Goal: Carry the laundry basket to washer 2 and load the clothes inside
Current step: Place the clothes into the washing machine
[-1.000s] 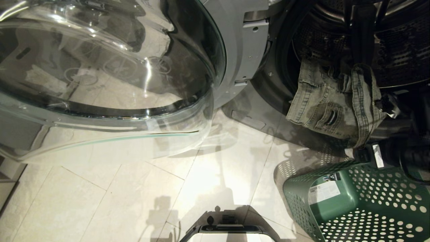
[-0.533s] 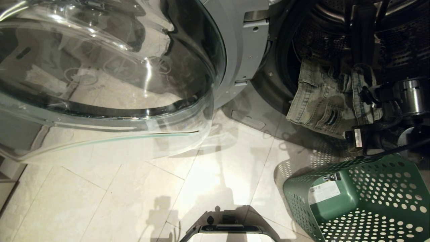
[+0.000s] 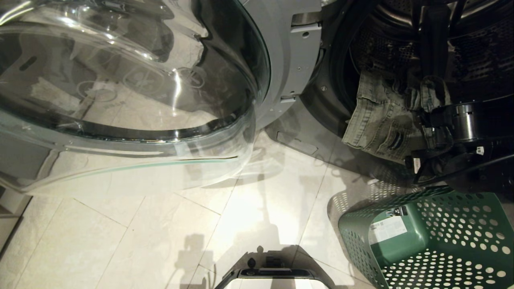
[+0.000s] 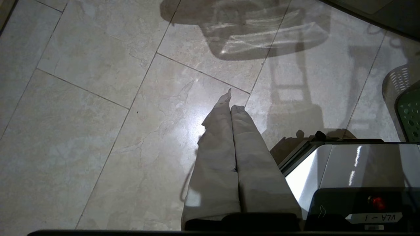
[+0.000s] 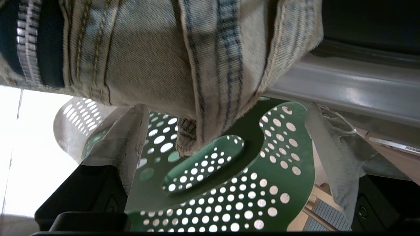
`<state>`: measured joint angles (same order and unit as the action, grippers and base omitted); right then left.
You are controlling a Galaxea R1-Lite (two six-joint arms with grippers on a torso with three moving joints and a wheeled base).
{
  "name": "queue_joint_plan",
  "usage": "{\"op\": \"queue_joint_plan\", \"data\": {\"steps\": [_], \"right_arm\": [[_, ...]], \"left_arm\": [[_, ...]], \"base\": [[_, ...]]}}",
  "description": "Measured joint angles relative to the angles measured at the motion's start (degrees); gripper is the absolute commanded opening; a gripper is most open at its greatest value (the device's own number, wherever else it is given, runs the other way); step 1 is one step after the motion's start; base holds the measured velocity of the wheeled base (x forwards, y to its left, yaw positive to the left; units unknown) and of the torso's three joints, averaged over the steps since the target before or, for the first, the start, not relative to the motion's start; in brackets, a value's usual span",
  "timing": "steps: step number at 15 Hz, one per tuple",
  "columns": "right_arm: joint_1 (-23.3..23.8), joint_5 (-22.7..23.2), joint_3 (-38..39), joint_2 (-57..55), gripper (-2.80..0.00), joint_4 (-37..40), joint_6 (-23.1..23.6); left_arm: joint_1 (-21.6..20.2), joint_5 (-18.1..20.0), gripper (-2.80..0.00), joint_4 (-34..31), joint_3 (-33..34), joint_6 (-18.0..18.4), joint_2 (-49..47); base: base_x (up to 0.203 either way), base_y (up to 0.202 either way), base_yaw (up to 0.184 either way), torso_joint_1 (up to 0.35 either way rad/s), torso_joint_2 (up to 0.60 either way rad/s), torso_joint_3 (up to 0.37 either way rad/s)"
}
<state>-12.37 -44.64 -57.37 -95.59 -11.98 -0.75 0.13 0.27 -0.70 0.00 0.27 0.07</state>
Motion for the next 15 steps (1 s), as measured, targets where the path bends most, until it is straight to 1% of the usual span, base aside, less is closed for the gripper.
{"op": "queue_joint_plan", "data": {"steps": [2,5,8,13,14,15], "right_arm": [[-0.3,-1.4,0.1,-0.9,0.00,-0.3,0.0],[-0.4,-2.0,0.2,-1.5,0.00,-1.1,0.0],[-0.4,-4.7,0.1,-2.0,0.00,-2.3,-0.1],[-0.4,-5.3,0.6,-3.0,0.00,-3.3,-0.1],[-0.4,-5.5,0.7,-3.2,-2.80,-3.3,-0.1],[-0.4,-5.6,0.7,-3.3,-2.80,-3.4,-0.1]], "left_arm": [[0.0,0.0,-2.80,0.0,0.0,0.0,0.0],[0.0,0.0,-2.80,0.0,0.0,0.0,0.0],[0.0,0.0,-2.80,0.0,0.0,0.0,0.0],[0.0,0.0,-2.80,0.0,0.0,0.0,0.0],[0.0,0.0,-2.80,0.0,0.0,0.0,0.0],[0.0,0.0,-2.80,0.0,0.0,0.0,0.0]], "base": [[0.000,0.000,0.000,0.000,0.00,0.000],[0.000,0.000,0.000,0.000,0.00,0.000],[0.000,0.000,0.000,0.000,0.00,0.000],[0.000,0.000,0.000,0.000,0.00,0.000],[0.000,0.000,0.000,0.000,0.00,0.000],[0.000,0.000,0.000,0.000,0.00,0.000]]}}
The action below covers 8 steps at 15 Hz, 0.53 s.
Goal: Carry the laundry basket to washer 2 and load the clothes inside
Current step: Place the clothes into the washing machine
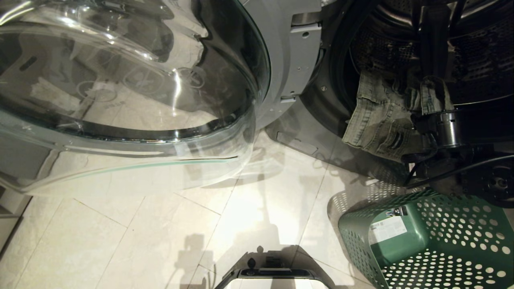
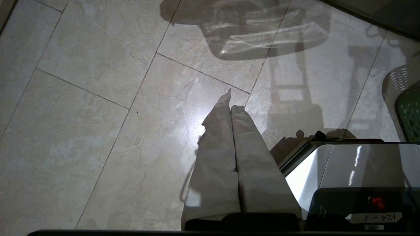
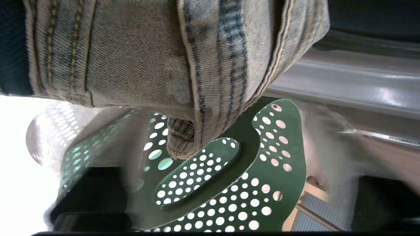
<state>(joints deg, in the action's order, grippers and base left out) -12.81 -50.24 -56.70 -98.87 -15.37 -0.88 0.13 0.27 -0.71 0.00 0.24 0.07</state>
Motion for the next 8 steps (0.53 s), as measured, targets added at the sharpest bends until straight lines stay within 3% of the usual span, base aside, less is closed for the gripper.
{"op": "queue_joint_plan", "data": {"steps": [8], "right_arm": [[0.0,-0.5,0.1,-0.1,-2.80,0.2,-0.9]], "left_arm": [[0.0,0.0,-2.80,0.0,0.0,0.0,0.0]], "base": [[0.000,0.000,0.000,0.000,0.00,0.000]]}}
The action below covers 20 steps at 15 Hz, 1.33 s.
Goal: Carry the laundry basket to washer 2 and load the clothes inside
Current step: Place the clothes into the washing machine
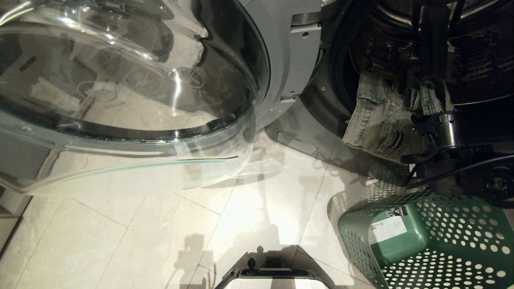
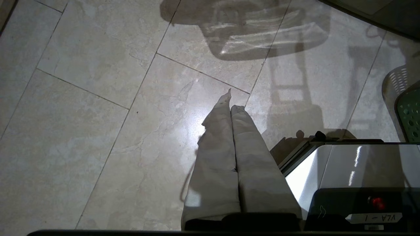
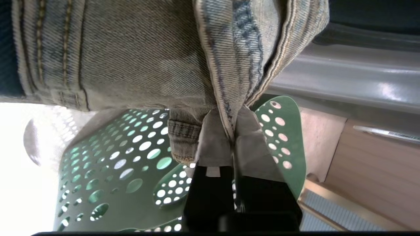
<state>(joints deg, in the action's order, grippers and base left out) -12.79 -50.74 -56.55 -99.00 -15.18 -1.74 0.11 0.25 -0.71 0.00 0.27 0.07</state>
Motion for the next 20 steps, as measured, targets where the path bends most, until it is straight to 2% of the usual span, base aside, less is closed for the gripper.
{"op": "queue_joint_plan", "data": {"steps": [4,7,11,14,16,18,20], "right_arm": [[-0.3,0.4,-0.7,0.2,-2.80,0.4,0.0],[-2.5,1.5,-4.0,1.9,-2.80,3.3,0.2],[-5.4,1.8,-19.4,3.9,-2.80,7.8,2.5],[-6.3,2.5,-29.6,4.1,-2.80,3.3,10.9],[-6.5,4.8,-28.0,4.0,-2.80,-5.1,17.2],[-6.4,11.4,-23.1,3.8,-2.80,-19.9,26.8],[-5.3,23.4,-19.0,2.6,-2.80,-35.5,37.2]], "left_arm": [[0.0,0.0,-2.80,0.0,0.0,0.0,0.0],[0.0,0.0,-2.80,0.0,0.0,0.0,0.0],[0.0,0.0,-2.80,0.0,0.0,0.0,0.0],[0.0,0.0,-2.80,0.0,0.0,0.0,0.0],[0.0,0.0,-2.80,0.0,0.0,0.0,0.0],[0.0,0.0,-2.80,0.0,0.0,0.0,0.0],[0.0,0.0,-2.80,0.0,0.0,0.0,0.0]], "base": [[0.000,0.000,0.000,0.000,0.00,0.000],[0.000,0.000,0.000,0.000,0.00,0.000],[0.000,0.000,0.000,0.000,0.00,0.000],[0.000,0.000,0.000,0.000,0.00,0.000],[0.000,0.000,0.000,0.000,0.00,0.000],[0.000,0.000,0.000,0.000,0.00,0.000],[0.000,0.000,0.000,0.000,0.00,0.000]]}}
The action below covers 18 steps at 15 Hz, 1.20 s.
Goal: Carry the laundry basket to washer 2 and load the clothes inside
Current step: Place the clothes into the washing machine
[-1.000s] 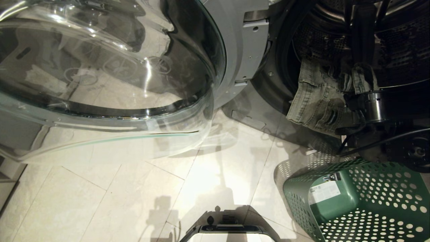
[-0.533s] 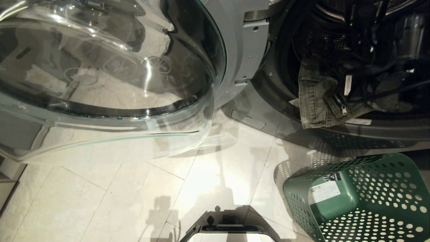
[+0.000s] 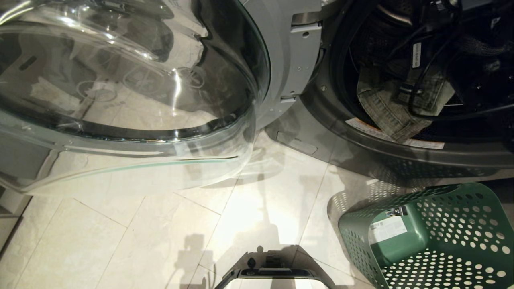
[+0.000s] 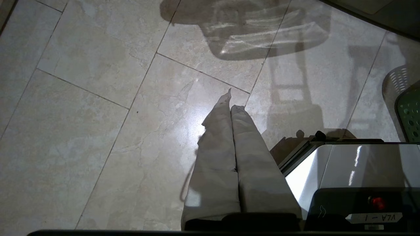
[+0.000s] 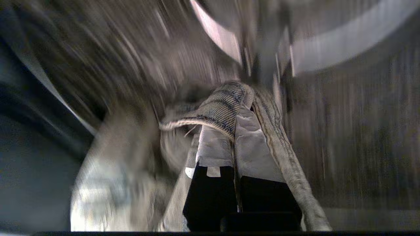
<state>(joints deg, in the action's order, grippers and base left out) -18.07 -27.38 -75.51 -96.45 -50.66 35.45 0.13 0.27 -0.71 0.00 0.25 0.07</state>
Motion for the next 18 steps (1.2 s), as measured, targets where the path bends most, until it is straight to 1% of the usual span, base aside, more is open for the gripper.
{"op": "queue_joint_plan", "data": {"steps": [1,2,3,4,6,7,8,13,14,15,18], "right_arm": [[0.5,6.5,0.5,-1.4,-2.80,-7.1,4.2],[1.0,11.3,-0.5,-2.7,-2.80,-12.1,6.8],[1.6,15.0,-3.2,-4.4,-2.80,-16.2,8.6],[2.2,16.9,-6.0,-5.9,-2.80,-17.9,9.4],[3.6,20.4,-9.9,-8.7,-2.80,-18.8,10.1],[4.5,21.8,-10.5,-9.6,-2.80,-18.9,10.2],[5.4,22.1,-10.8,-10.2,-2.80,-18.8,10.2],[9.2,22.5,-11.8,-10.8,-2.80,-13.5,9.6],[9.5,22.7,-11.9,-10.7,-2.42,-12.8,9.5],[9.6,23.6,-11.9,-10.5,0.00,-12.8,9.3],[9.7,24.0,-10.8,-9.8,0.00,-12.6,8.1]], "left_arm": [[0.0,0.0,-2.80,0.0,0.0,0.0,0.0],[0.0,0.0,-2.80,0.0,0.0,0.0,0.0],[0.0,0.0,-2.80,0.0,0.0,0.0,0.0],[0.0,0.0,-2.80,0.0,0.0,0.0,0.0],[0.0,0.0,-2.80,0.0,0.0,0.0,0.0],[0.0,0.0,-2.80,0.0,0.0,0.0,0.0],[0.0,0.0,-2.80,0.0,0.0,0.0,0.0],[0.0,0.0,-2.80,0.0,0.0,0.0,0.0],[0.0,0.0,-2.80,0.0,0.0,0.0,0.0],[0.0,0.0,-2.80,0.0,0.0,0.0,0.0],[0.0,0.0,-2.80,0.0,0.0,0.0,0.0]], "base": [[0.000,0.000,0.000,0.000,0.00,0.000],[0.000,0.000,0.000,0.000,0.00,0.000],[0.000,0.000,0.000,0.000,0.00,0.000],[0.000,0.000,0.000,0.000,0.00,0.000],[0.000,0.000,0.000,0.000,0.00,0.000],[0.000,0.000,0.000,0.000,0.00,0.000],[0.000,0.000,0.000,0.000,0.00,0.000],[0.000,0.000,0.000,0.000,0.00,0.000],[0.000,0.000,0.000,0.000,0.00,0.000],[0.000,0.000,0.000,0.000,0.00,0.000],[0.000,0.000,0.000,0.000,0.00,0.000]]}}
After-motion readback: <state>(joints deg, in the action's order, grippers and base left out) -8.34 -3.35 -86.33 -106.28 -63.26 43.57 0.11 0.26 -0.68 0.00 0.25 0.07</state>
